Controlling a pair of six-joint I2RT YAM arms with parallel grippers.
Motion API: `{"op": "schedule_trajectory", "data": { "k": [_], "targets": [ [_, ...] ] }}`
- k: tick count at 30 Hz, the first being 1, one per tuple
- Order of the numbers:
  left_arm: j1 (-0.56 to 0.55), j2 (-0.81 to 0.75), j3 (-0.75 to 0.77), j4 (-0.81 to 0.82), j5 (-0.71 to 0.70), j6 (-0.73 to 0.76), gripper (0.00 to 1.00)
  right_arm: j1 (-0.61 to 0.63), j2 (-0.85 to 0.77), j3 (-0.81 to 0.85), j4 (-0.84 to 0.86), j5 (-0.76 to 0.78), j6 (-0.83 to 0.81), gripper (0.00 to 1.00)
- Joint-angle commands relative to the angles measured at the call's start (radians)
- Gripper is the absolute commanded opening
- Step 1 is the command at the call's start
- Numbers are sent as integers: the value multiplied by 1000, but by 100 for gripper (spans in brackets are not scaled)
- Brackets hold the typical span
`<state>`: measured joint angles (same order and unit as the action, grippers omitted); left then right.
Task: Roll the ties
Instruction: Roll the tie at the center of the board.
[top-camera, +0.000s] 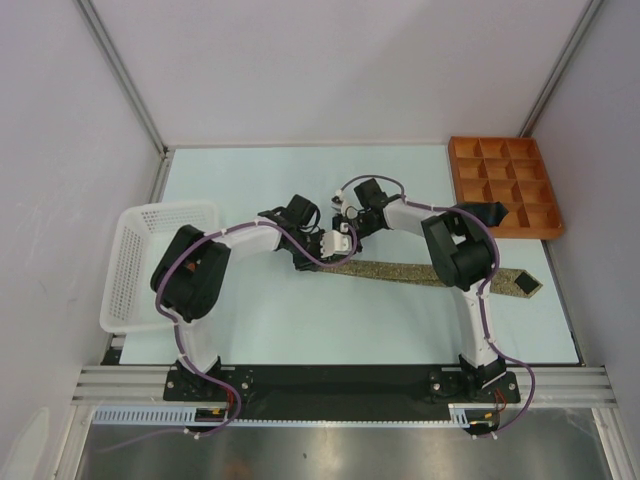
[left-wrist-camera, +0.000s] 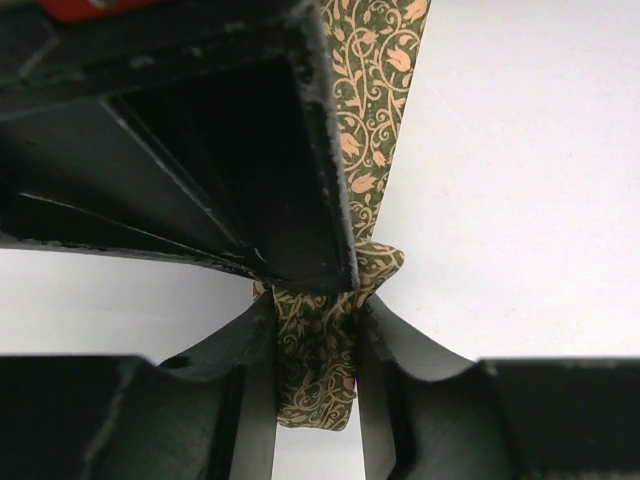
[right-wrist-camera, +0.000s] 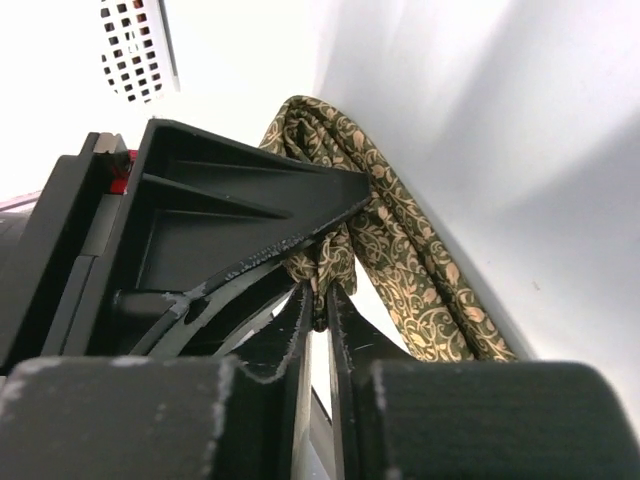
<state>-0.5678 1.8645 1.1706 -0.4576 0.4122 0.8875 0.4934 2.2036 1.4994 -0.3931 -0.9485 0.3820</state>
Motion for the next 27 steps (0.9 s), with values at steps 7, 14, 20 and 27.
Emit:
{"op": "schedule_trajectory", "data": {
  "k": [7,14,20,27],
  "targets": [
    [22,-21,4,-19,34,8,67,-23,77,51,-93,83,-101,0],
    [91,-57,17,-92,88,83,76,-23,107,61,-104,132,-118,0],
    [97,-48,38,-121,157,114,66,-15,116,61,-108,172,-130,0],
    [82,-67,83,-170,198,120,41,-9,123,61,-115,186,-140,0]
  ]
}}
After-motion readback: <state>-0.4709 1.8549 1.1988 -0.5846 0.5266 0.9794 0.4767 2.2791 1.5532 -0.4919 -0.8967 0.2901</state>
